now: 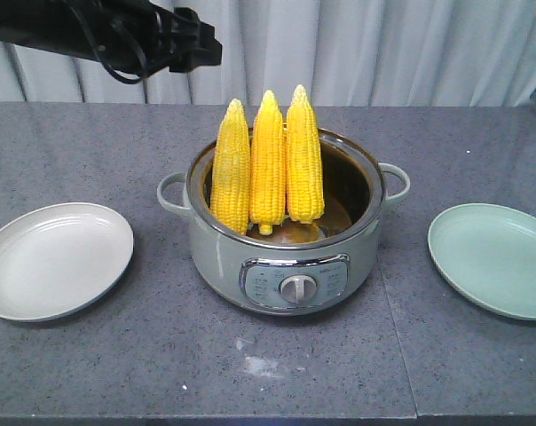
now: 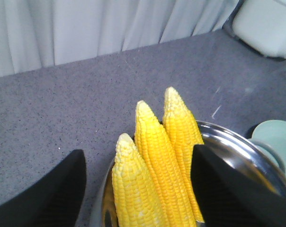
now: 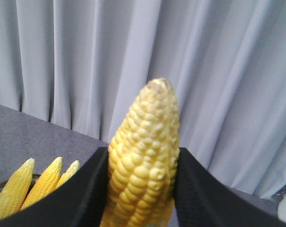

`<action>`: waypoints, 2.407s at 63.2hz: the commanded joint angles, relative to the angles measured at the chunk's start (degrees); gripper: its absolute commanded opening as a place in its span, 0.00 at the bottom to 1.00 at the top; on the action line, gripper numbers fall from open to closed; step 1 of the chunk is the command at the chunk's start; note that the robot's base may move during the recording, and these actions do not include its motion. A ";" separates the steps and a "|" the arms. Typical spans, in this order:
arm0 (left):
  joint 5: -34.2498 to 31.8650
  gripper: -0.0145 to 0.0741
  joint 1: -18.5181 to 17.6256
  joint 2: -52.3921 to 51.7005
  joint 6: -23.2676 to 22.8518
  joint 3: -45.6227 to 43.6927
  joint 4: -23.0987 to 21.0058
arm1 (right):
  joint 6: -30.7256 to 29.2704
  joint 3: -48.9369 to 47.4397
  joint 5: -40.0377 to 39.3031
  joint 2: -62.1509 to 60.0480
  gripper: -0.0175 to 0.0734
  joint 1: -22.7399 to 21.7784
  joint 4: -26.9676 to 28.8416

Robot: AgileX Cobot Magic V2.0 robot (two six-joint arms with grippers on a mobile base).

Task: Distribute corn equally
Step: 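Reach the left gripper to the corn cob nearest it and grasp, then lift the corn cob out of the pot with the left gripper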

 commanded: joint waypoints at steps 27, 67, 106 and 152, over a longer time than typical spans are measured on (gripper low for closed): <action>-6.05 0.67 -3.30 5.10 -2.35 -2.56 2.26 | 1.77 -1.39 -4.28 -1.14 0.19 -0.33 -3.10; -5.58 0.67 -3.41 8.87 -2.35 -2.56 3.11 | 1.71 -1.39 -4.32 -1.14 0.19 -0.33 -3.10; -5.51 0.53 -3.41 9.46 -2.18 -2.56 1.06 | 1.71 -1.39 -4.32 -1.14 0.19 -0.33 -3.10; -6.56 0.15 -3.21 2.56 -2.18 -6.46 0.61 | 1.77 -1.39 -4.26 -1.14 0.19 -0.33 -3.03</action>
